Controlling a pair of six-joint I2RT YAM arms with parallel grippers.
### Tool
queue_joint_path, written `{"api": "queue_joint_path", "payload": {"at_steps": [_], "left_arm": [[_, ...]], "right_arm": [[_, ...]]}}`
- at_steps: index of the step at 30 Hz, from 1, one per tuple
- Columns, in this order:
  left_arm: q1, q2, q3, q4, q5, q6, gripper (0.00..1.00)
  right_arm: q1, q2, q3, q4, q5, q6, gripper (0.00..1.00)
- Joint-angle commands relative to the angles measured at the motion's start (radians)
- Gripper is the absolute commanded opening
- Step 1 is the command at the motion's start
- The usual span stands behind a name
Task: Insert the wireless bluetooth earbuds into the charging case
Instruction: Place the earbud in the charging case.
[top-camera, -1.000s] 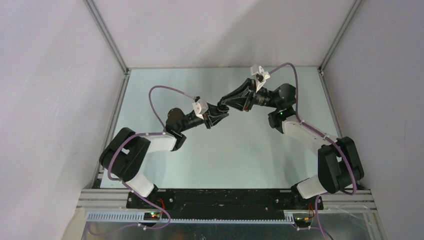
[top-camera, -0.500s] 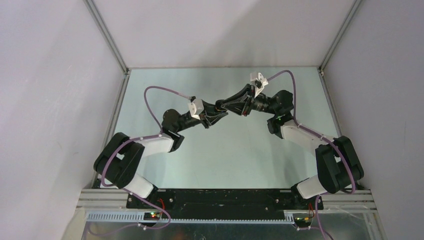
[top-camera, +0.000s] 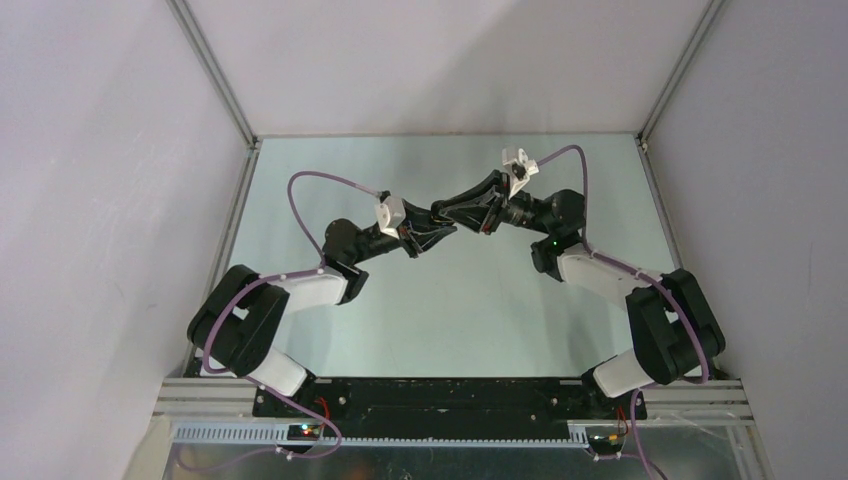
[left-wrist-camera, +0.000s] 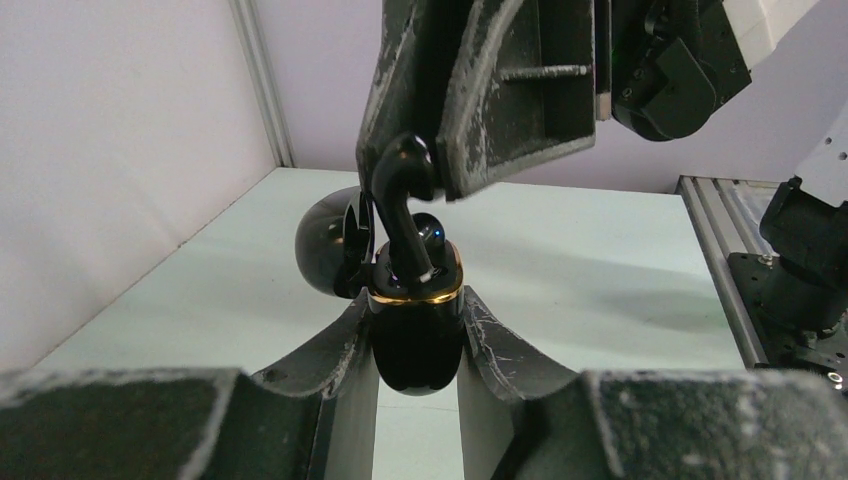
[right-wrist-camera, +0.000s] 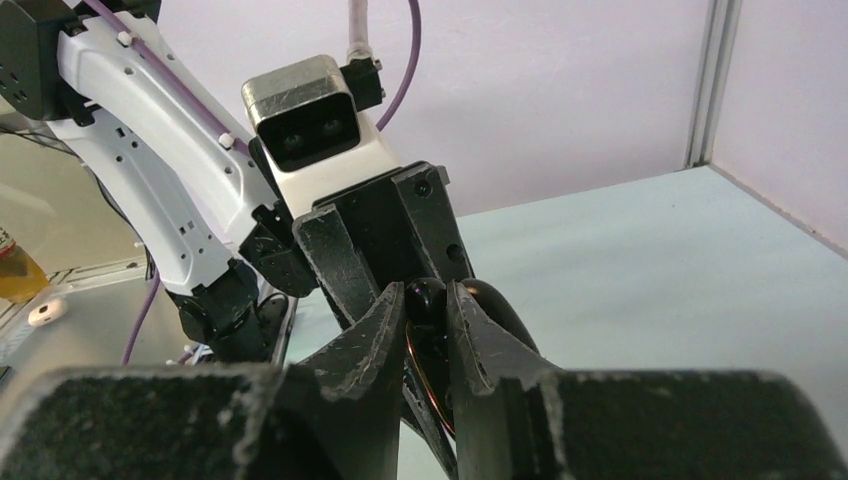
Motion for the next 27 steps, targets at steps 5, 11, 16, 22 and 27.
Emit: {"api": "queue_joint_path", "payload": {"at_steps": [5,11,16,22,27], "left_arm": [[-0.005,-0.023,0.015,0.065,0.009,-0.03,0.02],[-0.004,-0.025,0.016,0.069,0.012,-0.039,0.02],[-0.004,-0.028,0.018,0.072,0.011,-0.046,0.02],[-0.002,-0.037,0.025,0.076,0.009,-0.055,0.01],[0.002,-0.037,0.025,0.074,0.008,-0.048,0.02]], "right_arm": [[0.019,0.029,-0.025,0.115,0.029,-0.046,0.24],[0.018,0.033,-0.031,0.117,0.036,-0.063,0.24],[0.025,0.036,-0.039,0.123,0.045,-0.047,0.24],[0.035,0.024,-0.098,0.154,0.141,-0.025,0.23],[0.031,0.009,-0.121,0.163,0.208,0.021,0.23]]}}
